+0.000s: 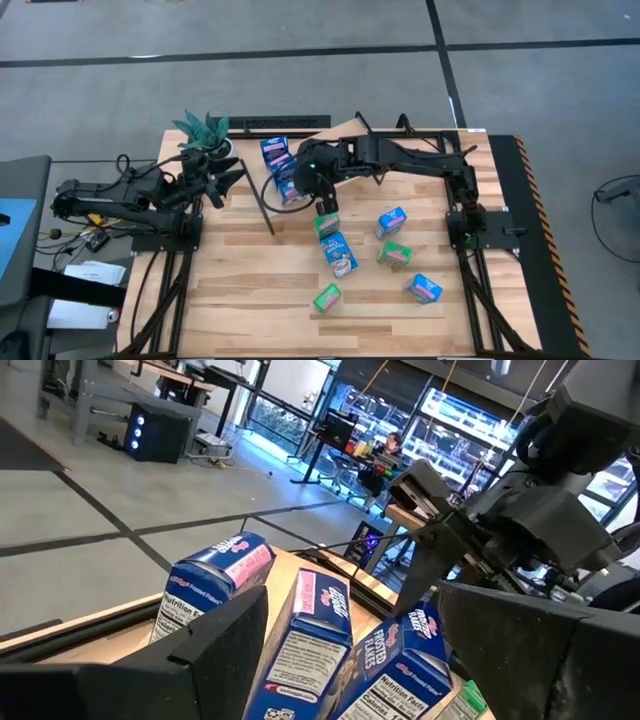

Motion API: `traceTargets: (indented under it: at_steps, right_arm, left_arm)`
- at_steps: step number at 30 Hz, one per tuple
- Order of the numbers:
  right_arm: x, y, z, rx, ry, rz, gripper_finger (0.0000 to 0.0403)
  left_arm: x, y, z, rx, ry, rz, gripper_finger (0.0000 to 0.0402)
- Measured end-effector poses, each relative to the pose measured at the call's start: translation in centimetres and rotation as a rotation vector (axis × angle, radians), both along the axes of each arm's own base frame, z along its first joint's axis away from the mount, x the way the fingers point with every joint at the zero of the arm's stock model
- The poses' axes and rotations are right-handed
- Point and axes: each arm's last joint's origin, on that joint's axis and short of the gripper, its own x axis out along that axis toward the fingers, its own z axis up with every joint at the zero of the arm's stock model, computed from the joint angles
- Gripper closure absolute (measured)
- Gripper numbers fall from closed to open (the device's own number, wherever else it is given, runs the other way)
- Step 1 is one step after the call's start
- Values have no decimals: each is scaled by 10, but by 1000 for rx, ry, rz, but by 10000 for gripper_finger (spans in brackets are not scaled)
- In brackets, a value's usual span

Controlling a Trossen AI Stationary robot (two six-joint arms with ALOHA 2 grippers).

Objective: Stack cereal on shelf
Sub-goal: Put the blue cereal box on the shelf and align it with the other blue cereal boxes

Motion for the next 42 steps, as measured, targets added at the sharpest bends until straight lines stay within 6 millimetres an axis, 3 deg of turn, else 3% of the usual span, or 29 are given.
traceTargets:
  at_steps: [6,25,42]
  right_arm:
    - [0,-6,0,1,0,-14,259]
    - [-2,-10,-2,-7,28,33,175]
    - [-5,-10,0,-19,33,22,137]
  left_arm:
    - [0,0,0,-6,-2,19,119]
    - [-2,3,0,-16,-3,106,119]
    - [-2,3,0,-16,-3,106,119]
